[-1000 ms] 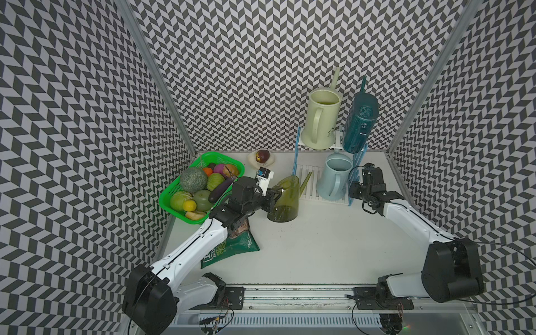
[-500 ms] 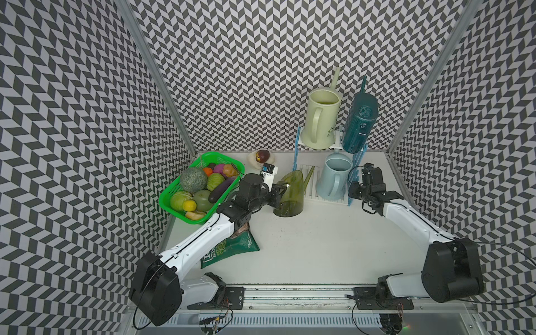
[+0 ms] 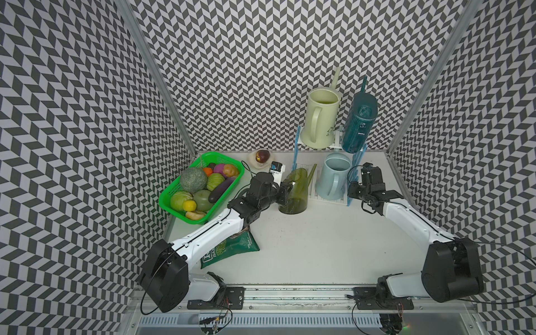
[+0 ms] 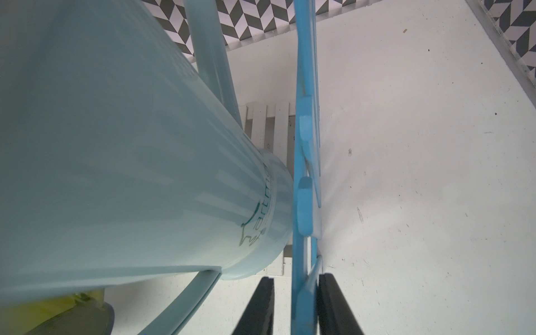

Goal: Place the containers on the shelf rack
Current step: 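Place the container on the shelf.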

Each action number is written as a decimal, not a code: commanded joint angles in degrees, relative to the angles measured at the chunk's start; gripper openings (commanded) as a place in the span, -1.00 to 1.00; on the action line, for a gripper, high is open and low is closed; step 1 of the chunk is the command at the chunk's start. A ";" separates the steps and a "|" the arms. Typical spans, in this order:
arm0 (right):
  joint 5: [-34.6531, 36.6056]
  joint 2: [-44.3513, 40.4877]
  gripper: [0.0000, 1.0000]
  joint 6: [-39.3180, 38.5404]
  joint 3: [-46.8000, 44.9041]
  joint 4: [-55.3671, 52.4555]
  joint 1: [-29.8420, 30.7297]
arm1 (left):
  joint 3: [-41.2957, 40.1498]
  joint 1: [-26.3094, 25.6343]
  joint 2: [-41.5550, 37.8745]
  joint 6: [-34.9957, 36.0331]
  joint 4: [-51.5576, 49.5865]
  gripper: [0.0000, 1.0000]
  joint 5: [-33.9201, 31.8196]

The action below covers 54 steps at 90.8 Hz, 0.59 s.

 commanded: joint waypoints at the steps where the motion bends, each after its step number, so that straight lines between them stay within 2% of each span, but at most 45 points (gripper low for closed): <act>1: -2.02 0.21 -0.43 -0.23 2.10 1.33 1.27 | 2.68 -0.50 1.16 -0.27 6.80 -1.00 -3.34; 25: -1.85 0.11 -0.41 -0.42 2.30 0.53 1.41 | 2.91 -2.80 4.11 0.97 11.79 -1.00 -7.36; 54: -1.38 -0.83 -0.40 -0.72 2.28 -0.53 1.41 | -0.53 -4.61 8.26 2.38 23.97 -1.00 -14.38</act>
